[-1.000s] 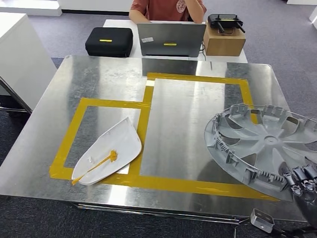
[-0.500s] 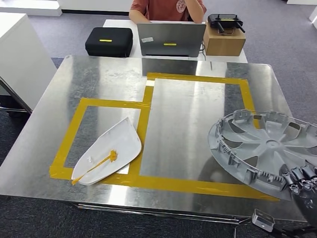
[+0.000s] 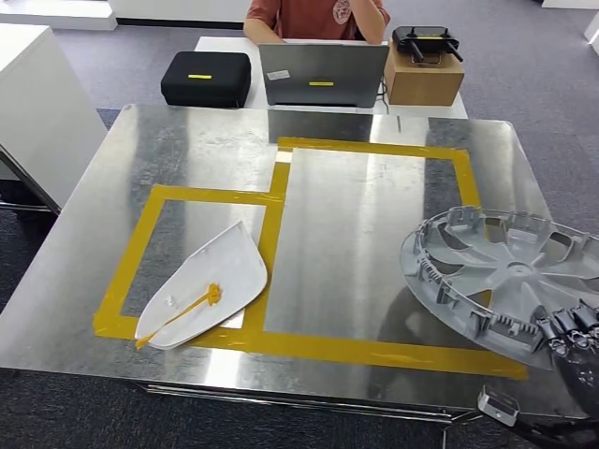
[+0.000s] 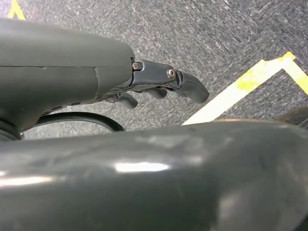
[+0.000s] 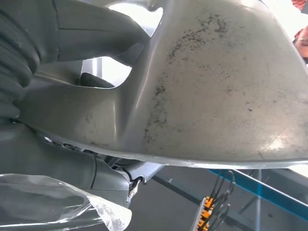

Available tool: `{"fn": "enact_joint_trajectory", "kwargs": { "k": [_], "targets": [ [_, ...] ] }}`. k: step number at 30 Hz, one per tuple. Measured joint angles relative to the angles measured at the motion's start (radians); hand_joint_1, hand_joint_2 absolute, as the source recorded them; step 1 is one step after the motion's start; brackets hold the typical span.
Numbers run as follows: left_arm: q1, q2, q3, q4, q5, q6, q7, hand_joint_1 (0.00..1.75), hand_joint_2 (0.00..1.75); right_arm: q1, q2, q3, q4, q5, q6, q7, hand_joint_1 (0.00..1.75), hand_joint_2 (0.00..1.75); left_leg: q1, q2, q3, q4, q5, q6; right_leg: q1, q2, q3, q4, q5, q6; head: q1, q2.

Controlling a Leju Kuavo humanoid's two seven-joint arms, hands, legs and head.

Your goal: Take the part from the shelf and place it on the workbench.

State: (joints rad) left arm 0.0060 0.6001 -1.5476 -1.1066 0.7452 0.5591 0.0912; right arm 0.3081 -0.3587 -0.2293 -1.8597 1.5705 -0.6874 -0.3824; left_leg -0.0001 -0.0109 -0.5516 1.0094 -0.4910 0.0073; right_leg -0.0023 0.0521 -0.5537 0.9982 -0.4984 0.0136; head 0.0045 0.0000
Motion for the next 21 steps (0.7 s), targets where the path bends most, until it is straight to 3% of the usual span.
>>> {"fn": "enact_joint_trajectory", "kwargs": {
  "k": [12,21],
  "targets": [
    [-0.002,0.000,0.000,0.000,-0.054,0.016,0.034,0.00,0.00,-0.096,0.006,0.213,0.065,0.000,0.000,0.255,1.75,1.75,0.000,0.000,0.000,0.000,0.000,0.000,0.000,0.000,0.000,0.001,0.000,0.000,0.000,0.000],
    [-0.003,-0.007,0.000,-0.011,-0.110,0.052,0.103,0.00,0.00,-0.177,-0.014,0.403,0.104,0.000,0.000,0.354,1.75,1.75,0.000,0.000,-0.001,0.000,0.000,0.000,0.000,0.000,0.000,0.001,0.000,0.000,0.000,0.000]
  ]
}}
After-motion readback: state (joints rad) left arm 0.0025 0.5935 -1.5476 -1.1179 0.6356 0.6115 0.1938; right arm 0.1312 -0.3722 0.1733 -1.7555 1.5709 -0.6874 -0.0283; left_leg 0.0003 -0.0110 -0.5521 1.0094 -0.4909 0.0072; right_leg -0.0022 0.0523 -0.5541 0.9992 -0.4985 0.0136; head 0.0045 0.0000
